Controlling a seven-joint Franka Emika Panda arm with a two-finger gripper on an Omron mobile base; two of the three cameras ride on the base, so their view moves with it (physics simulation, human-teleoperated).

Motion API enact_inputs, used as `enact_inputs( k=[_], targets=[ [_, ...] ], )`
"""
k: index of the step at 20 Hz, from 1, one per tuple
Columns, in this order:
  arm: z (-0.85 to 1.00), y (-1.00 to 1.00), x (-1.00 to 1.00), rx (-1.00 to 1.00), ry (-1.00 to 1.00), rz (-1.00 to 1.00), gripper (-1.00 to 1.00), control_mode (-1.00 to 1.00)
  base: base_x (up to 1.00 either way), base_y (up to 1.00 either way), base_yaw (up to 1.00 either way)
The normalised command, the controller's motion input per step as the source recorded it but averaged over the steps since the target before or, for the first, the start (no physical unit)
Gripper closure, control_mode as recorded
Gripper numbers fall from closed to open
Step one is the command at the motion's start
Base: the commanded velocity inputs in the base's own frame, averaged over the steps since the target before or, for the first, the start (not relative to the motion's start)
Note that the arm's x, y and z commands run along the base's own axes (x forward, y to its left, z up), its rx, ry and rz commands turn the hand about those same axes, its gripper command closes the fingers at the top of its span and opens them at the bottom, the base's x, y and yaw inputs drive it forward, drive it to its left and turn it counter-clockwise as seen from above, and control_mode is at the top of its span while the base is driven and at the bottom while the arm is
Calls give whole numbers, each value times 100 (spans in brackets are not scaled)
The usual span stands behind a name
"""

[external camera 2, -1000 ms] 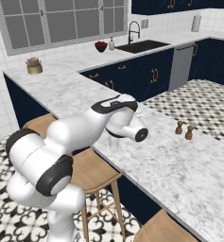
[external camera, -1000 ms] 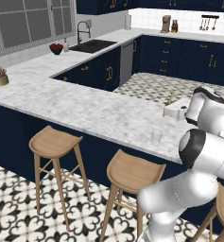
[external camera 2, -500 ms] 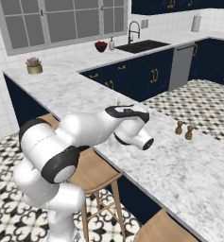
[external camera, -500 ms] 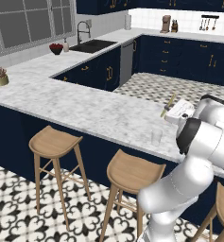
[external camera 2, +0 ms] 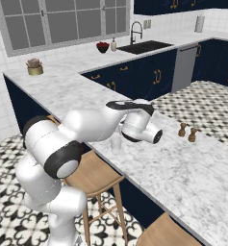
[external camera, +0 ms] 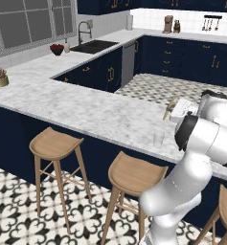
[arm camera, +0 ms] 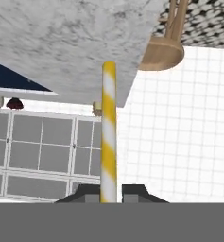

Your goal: Take a straw from the drawer in front and place it inside the glass cup on the dining counter.

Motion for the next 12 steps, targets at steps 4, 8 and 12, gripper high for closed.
enact_inputs(
  k=[4, 8, 12],
  targets=[
    [0, 29, -25, -14, 8, 1, 100, -100, 0, 0, 0],
    [-3, 1, -45, -2, 2, 2, 100, -100, 0, 0, 0],
    [0, 0, -13, 1, 25, 7, 100, -100, 0, 0, 0]
  ],
)
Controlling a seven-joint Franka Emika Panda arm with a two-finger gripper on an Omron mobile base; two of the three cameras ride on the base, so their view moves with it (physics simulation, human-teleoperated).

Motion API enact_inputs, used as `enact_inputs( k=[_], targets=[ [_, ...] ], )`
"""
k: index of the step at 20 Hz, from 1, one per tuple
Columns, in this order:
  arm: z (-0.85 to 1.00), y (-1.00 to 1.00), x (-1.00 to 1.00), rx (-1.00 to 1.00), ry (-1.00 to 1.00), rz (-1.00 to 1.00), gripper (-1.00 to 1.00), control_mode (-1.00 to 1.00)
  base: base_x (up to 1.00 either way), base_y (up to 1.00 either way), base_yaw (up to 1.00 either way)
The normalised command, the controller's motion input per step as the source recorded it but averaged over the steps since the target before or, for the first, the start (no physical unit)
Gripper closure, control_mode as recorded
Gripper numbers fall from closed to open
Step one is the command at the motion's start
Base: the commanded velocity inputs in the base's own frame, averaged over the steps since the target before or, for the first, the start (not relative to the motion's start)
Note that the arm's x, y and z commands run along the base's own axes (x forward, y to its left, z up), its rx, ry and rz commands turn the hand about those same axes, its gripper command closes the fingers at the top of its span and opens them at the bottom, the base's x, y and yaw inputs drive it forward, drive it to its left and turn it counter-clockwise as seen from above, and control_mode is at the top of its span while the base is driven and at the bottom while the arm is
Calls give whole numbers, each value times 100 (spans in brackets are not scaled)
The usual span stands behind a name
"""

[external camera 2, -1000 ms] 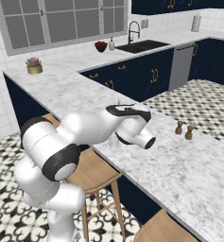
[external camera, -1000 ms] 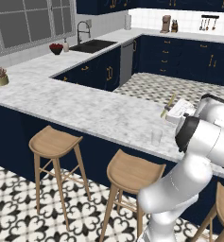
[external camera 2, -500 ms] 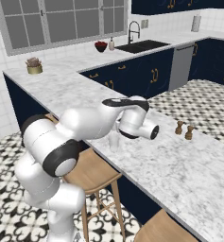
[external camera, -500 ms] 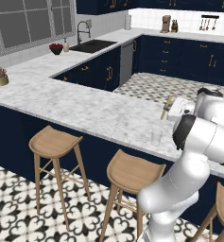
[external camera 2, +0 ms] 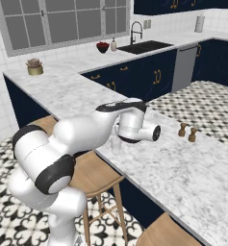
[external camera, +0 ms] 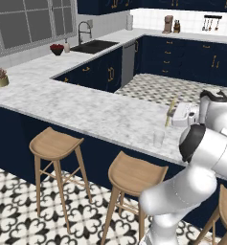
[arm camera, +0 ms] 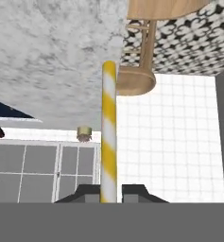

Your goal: Take a straw from the drawer in front and place it inside the glass cup on the dining counter.

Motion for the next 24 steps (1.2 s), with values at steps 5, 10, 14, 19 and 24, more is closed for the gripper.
enact_inputs(
  k=[5, 10, 14, 19, 24],
  targets=[
    [0, 0, 17, 0, 44, 8, 100, -100, 0, 0, 0],
    [-23, -6, 2, 6, 5, 9, 100, -100, 0, 0, 0],
    [-51, -15, 0, 13, -25, 11, 100, -100, 0, 0, 0],
    [-27, -12, 7, 8, -11, 11, 100, -100, 0, 0, 0],
    [1, -18, 8, 0, 3, 5, 100, -100, 0, 0, 0]
  ],
)
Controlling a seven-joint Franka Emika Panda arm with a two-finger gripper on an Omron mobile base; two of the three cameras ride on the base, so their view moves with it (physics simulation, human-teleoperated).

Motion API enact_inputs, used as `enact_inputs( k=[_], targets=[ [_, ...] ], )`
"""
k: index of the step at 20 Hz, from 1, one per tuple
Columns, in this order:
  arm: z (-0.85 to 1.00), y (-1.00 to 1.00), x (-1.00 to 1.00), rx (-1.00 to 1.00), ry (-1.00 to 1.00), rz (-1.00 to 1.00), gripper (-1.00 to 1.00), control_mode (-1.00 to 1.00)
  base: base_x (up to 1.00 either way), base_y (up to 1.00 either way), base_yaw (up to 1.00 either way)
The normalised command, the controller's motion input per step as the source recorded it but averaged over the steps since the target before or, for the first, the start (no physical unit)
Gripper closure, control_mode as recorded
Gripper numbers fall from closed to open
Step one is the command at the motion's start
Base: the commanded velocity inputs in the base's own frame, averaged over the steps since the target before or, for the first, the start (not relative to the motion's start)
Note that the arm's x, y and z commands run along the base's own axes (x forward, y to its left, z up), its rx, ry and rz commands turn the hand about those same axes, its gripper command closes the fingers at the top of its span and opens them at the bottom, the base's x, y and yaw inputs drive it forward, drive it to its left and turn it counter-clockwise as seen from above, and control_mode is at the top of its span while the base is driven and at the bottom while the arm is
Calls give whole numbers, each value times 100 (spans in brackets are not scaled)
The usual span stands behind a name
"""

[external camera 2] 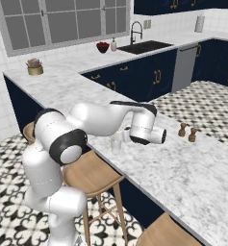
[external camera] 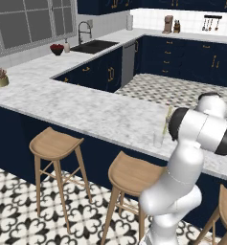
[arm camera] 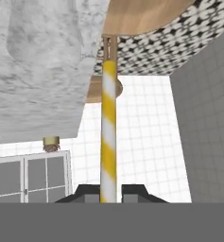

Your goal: Take a straw from the drawer in front and place it inside the glass cup on the dining counter.

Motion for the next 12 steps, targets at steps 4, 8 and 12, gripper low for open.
enact_inputs(
  k=[4, 8, 12],
  targets=[
    [-9, -10, 9, 0, 1, 0, 100, -100, 0, 0, 0],
    [-27, 2, 27, 0, -6, 0, 100, -100, 0, 0, 0],
    [-7, 1, 26, 0, -2, 0, 100, -100, 0, 0, 0]
  ],
)
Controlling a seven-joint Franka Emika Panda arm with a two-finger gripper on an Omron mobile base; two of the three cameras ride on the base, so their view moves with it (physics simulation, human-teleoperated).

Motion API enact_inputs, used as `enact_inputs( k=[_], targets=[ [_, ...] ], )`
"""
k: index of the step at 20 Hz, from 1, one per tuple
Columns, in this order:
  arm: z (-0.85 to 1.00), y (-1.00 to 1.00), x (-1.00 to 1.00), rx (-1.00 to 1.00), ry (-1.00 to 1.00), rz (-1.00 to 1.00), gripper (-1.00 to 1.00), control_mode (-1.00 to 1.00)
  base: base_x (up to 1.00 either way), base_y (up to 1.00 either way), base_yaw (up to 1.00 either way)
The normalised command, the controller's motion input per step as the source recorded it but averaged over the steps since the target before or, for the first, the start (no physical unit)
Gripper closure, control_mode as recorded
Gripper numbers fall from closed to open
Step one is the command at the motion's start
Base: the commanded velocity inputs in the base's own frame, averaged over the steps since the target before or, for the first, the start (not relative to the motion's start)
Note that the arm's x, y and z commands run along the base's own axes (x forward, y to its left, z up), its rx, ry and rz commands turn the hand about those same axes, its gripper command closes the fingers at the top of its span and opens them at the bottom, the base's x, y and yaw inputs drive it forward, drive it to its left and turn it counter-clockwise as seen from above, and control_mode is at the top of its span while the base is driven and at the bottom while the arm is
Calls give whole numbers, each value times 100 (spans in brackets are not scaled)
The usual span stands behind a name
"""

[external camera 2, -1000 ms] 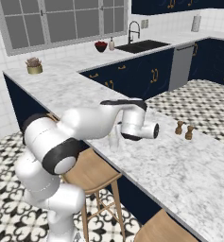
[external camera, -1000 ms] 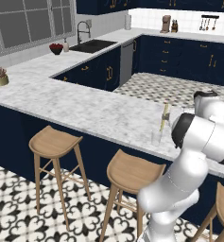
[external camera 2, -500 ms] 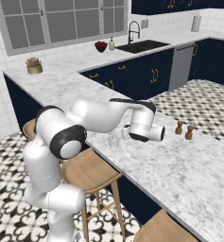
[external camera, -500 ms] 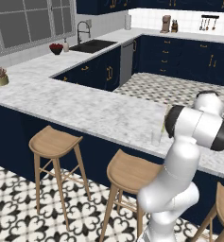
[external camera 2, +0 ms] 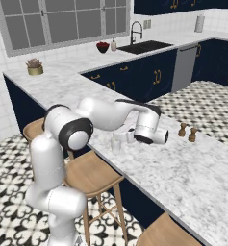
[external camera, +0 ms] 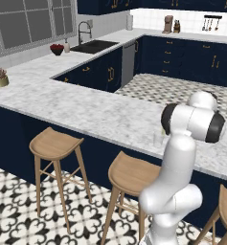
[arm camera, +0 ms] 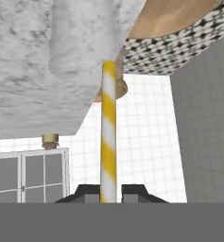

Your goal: Take a straw from the drawer in front and place it inside the glass cup on the dining counter.

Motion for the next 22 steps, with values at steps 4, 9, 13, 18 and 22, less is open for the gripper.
enact_inputs(
  k=[4, 9, 13, 18, 22],
  targets=[
    [0, 0, 34, 0, 0, 0, 100, -100, 0, 0, 0],
    [-4, 3, 6, -4, 0, 0, 100, -100, 0, 0, 0],
    [-18, 3, 5, -6, -1, 0, 100, -100, 0, 0, 0],
    [-2, 19, 15, -3, -2, 0, 100, -100, 0, 0, 0],
    [-4, 18, 15, -2, 0, 0, 100, -100, 0, 0, 0]
  ],
)
